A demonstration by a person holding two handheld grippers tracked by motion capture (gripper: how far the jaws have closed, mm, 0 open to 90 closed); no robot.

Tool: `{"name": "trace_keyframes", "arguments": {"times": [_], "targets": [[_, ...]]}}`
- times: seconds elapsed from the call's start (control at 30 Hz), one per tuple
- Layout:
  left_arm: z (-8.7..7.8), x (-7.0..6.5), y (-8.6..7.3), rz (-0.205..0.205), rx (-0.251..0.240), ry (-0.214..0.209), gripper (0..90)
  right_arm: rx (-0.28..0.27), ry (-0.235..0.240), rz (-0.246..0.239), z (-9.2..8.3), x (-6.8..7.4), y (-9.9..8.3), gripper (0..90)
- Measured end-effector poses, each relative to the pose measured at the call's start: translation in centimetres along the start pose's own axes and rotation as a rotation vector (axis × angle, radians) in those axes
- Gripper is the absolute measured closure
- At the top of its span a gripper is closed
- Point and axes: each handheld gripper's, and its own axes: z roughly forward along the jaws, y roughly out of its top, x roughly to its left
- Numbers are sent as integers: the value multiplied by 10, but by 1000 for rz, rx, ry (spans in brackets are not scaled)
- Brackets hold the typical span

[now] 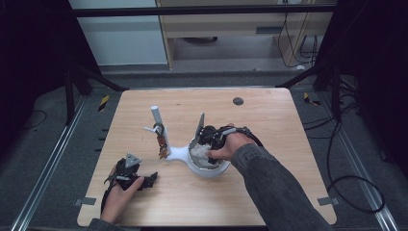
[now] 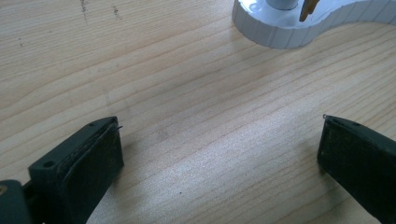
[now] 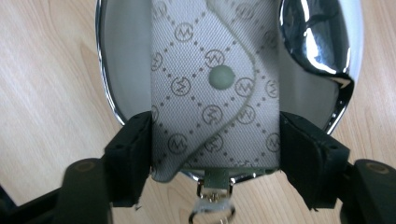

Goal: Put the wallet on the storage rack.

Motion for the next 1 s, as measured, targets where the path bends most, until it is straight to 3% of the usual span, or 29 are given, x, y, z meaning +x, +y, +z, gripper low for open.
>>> {"name": "trace_keyframes", "arguments": {"times": [0.13, 1.0], "targets": [[0, 0, 0, 3, 2, -1, 0, -28, 11, 30, -1, 1, -1, 207], [0, 0, 0, 3, 2, -1, 0, -68, 10, 42, -9, 3, -7, 181]]}}
